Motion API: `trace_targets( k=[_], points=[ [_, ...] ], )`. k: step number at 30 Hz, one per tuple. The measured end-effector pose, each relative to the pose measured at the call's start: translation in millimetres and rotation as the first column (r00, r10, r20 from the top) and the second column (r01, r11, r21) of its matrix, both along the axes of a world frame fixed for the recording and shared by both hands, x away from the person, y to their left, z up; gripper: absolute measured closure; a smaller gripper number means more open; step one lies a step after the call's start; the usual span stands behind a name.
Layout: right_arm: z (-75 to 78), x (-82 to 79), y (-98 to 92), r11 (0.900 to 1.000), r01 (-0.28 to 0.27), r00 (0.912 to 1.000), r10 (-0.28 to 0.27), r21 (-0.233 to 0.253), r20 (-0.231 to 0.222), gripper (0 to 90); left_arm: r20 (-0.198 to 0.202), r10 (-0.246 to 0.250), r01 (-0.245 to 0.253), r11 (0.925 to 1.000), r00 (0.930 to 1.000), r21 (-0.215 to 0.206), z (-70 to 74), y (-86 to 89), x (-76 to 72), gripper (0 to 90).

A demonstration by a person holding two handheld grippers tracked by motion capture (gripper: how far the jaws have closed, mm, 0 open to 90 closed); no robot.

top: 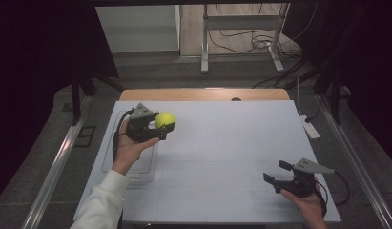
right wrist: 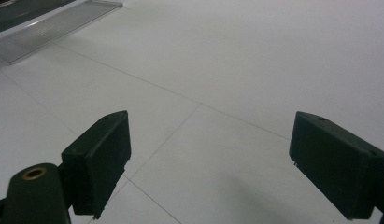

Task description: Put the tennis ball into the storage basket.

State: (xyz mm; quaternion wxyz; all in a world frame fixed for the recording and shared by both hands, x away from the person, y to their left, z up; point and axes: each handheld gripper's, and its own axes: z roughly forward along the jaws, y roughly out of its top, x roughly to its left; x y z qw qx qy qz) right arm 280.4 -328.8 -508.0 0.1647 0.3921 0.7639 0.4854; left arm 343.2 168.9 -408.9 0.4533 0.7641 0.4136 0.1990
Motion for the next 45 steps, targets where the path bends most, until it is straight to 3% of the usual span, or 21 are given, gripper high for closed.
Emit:
trace_targets(
  k=[38,45],
  points=[
    [0.1,0.0,0.0,1.0,0.001,1.0,-0.001,-0.002,0.0,12.7,-0.007,0.105,-0.105,0.9944,0.9944,0.006,-2.4,36.7,4.6,27.2],
    [0.4,-0.1,-0.3,1.0,0.005,1.0,-0.005,-0.001,0.002,12.7,0.008,0.124,-0.124,0.9922,0.9922,0.014,-3.0,43.4,4.2,27.2]
  ],
)
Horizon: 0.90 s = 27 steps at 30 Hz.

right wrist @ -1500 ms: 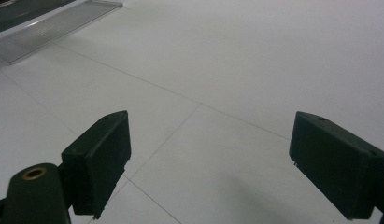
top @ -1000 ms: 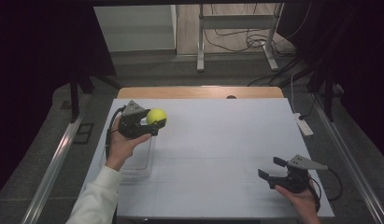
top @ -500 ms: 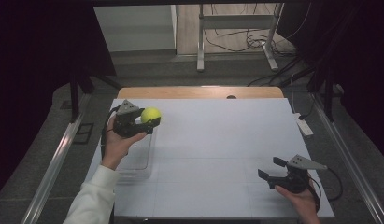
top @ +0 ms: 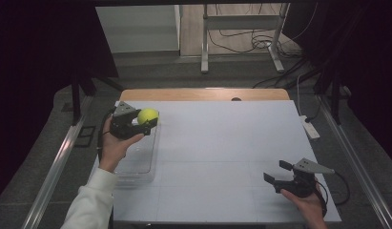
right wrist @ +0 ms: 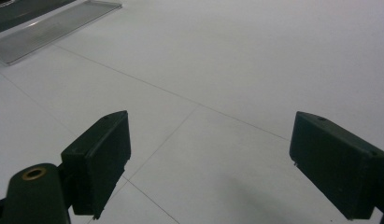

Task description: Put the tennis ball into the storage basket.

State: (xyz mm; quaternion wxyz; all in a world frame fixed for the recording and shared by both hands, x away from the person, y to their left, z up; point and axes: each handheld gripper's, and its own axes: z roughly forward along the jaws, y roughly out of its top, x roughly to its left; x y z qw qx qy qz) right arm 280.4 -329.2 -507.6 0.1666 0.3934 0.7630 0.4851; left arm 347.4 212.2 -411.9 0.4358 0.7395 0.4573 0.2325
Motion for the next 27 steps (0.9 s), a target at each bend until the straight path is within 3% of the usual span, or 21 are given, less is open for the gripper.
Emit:
trace_targets(
  k=[11,27],
  points=[
    [0.0,-0.2,0.5,1.0,-0.002,1.0,0.002,-0.005,0.0,12.7,-0.006,0.035,-0.035,0.9993,0.9994,-0.008,-2.7,11.8,3.9,27.2],
    [-0.4,0.3,0.7,1.0,-0.004,1.0,0.004,-0.004,-0.002,12.8,-0.066,0.103,-0.102,0.9946,0.9925,0.019,-16.2,29.3,19.3,27.2]
  ],
)
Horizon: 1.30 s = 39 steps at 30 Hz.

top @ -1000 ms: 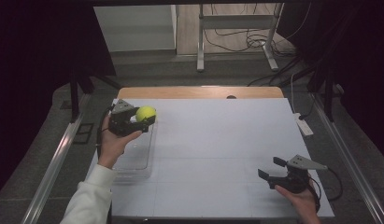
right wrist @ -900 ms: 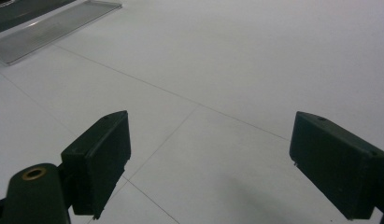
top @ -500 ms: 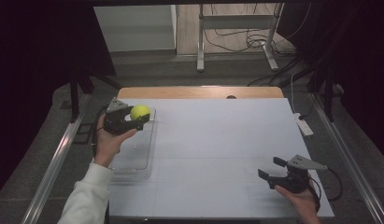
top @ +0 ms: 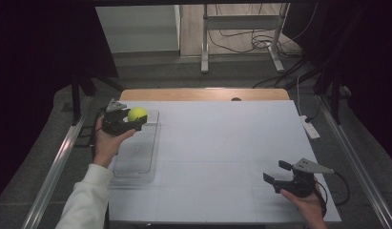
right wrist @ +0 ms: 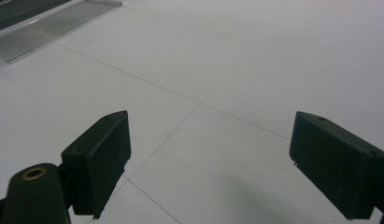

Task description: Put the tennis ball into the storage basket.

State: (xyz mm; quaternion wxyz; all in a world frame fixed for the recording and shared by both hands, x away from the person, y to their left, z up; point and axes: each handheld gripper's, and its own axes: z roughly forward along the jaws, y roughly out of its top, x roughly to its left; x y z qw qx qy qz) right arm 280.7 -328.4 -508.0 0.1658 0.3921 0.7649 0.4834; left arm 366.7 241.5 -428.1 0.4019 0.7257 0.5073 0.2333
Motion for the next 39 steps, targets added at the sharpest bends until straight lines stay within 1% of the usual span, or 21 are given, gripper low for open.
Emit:
trace_targets(
  k=[4,13,20,26,32,37,39],
  points=[
    [0.1,0.0,-0.8,1.0,0.002,1.0,-0.002,0.003,0.0,12.8,-0.004,0.008,-0.008,1.0,1.0,-0.004,-1.3,0.9,2.4,27.1],
    [-0.1,0.1,-0.7,1.0,0.003,1.0,-0.003,0.002,0.0,12.9,-0.021,0.021,-0.021,0.9998,0.9995,0.006,-4.0,3.1,8.3,27.2],
    [-0.3,0.0,-0.4,1.0,0.001,1.0,-0.001,0.0,-0.001,12.8,-0.033,0.053,-0.052,0.9984,0.9981,0.021,-2.6,8.4,16.6,27.1],
    [-0.5,0.2,-0.2,1.0,0.0,1.0,0.0,-0.001,-0.001,12.8,-0.044,0.066,-0.064,0.9973,0.9968,0.036,-2.5,9.9,22.4,27.1],
    [-0.9,0.3,-0.5,1.0,0.001,1.0,-0.001,-0.001,-0.004,12.8,-0.065,0.087,-0.084,0.9957,0.9941,0.039,-7.5,13.9,28.7,27.1],
    [-1.2,0.5,-0.6,1.0,0.001,1.0,-0.001,-0.002,-0.004,12.8,-0.075,0.106,-0.103,0.9938,0.9915,0.041,-11.1,17.4,32.4,27.1],
    [-1.3,0.6,-0.6,1.0,0.001,1.0,-0.001,-0.002,-0.004,12.9,-0.078,0.114,-0.112,0.9931,0.9904,0.036,-12.4,18.9,33.9,27.1]
  ],
)
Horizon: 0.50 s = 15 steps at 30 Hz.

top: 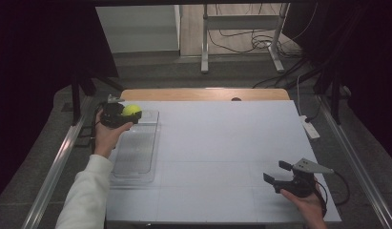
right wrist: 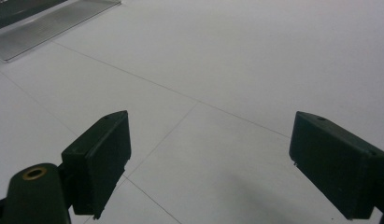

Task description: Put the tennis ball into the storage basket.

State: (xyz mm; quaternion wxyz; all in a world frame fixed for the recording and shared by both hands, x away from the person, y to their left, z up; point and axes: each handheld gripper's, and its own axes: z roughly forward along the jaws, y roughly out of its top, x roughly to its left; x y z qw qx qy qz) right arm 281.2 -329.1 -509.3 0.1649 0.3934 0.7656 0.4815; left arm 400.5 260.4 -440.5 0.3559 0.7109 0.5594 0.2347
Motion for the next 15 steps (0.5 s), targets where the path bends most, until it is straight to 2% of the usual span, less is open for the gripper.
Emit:
trace_targets(
  k=[15],
  points=[
    [-0.3,0.2,-0.5,1.0,0.0,1.0,0.0,-0.001,-0.002,12.9,-0.022,0.025,-0.025,0.9995,0.9994,0.02,-5.8,0.9,9.3,27.1]
  ],
)
